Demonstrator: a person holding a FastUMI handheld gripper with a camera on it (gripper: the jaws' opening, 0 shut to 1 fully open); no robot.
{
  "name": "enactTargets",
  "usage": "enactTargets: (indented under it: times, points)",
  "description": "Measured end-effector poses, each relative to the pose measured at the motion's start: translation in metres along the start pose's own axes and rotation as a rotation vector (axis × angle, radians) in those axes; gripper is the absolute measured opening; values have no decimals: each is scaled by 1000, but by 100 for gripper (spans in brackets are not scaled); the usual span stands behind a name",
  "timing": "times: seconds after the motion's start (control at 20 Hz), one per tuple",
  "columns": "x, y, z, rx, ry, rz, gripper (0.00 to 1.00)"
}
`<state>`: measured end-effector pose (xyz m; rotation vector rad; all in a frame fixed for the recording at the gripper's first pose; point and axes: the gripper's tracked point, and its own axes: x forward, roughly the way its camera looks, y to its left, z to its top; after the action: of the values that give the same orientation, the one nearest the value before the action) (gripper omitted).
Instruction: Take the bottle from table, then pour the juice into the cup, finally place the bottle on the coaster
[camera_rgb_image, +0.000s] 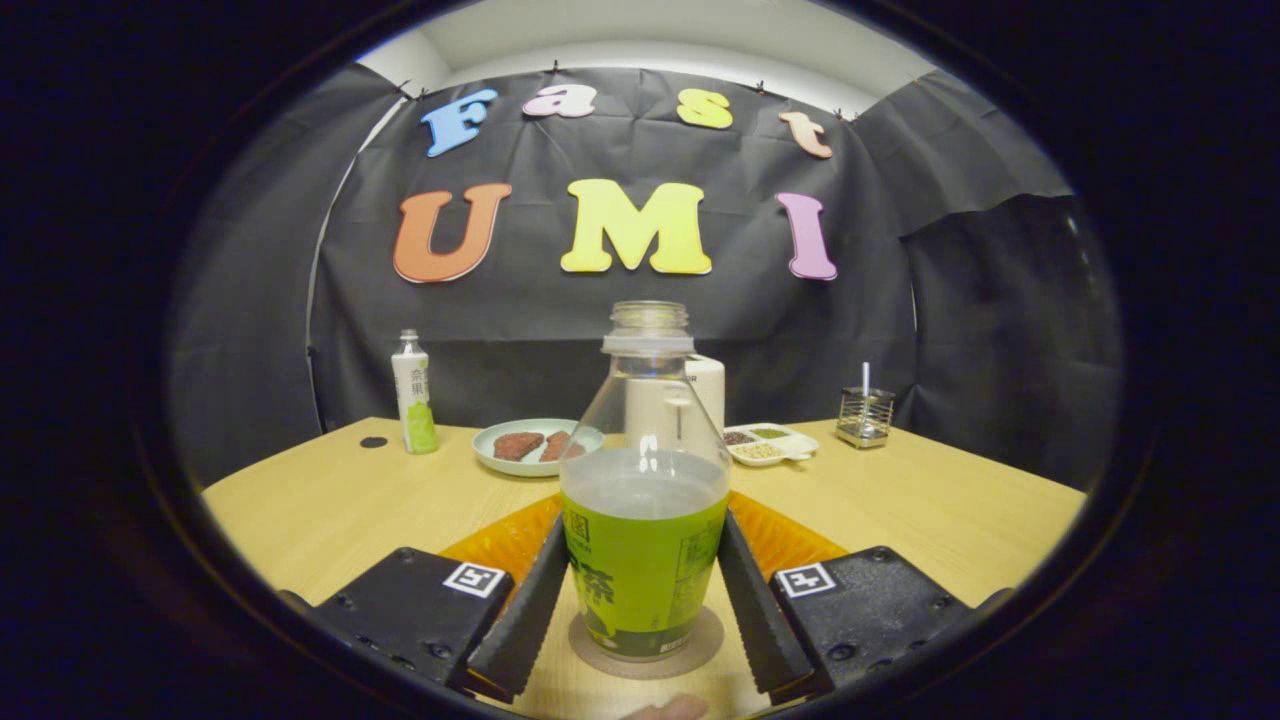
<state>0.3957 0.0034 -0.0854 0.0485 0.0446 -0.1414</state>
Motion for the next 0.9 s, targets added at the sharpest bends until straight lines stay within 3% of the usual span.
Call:
enactTargets:
  times: [0.15,0.2,0.45,0.9]
  points:
    - [-7,-1,1,-37,7,-7,99]
    - [-4,-1,3,-49,4,-9,100]
    - [-16,4,15,-32,-10,9,100]
    - [-79,1,65,6,-67,1,100]
